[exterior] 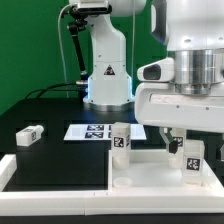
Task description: Assemble square table
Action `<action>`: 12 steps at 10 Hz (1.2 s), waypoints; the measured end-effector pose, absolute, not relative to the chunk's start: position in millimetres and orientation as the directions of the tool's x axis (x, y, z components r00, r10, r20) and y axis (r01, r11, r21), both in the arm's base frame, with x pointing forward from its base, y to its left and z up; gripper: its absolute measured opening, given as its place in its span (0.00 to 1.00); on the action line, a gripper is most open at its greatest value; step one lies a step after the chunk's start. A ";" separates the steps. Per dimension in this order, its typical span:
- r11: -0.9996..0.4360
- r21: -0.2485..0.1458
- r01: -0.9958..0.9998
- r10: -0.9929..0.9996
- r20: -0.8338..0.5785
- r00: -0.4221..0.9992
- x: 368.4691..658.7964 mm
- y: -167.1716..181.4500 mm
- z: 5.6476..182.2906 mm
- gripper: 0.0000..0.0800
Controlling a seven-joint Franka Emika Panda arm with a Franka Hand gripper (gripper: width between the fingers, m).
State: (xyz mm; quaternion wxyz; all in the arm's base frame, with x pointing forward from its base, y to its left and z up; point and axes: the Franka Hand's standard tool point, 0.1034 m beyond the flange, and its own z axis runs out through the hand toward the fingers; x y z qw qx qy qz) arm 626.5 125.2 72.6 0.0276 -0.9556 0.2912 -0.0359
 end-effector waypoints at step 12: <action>0.151 -0.056 -0.987 -0.981 -0.128 -0.143 629.6 115.8 70.0 0.36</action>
Offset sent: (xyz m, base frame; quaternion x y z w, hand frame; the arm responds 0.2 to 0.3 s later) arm 0.0000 0.0000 0.0000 0.0000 0.0000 0.1938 0.9810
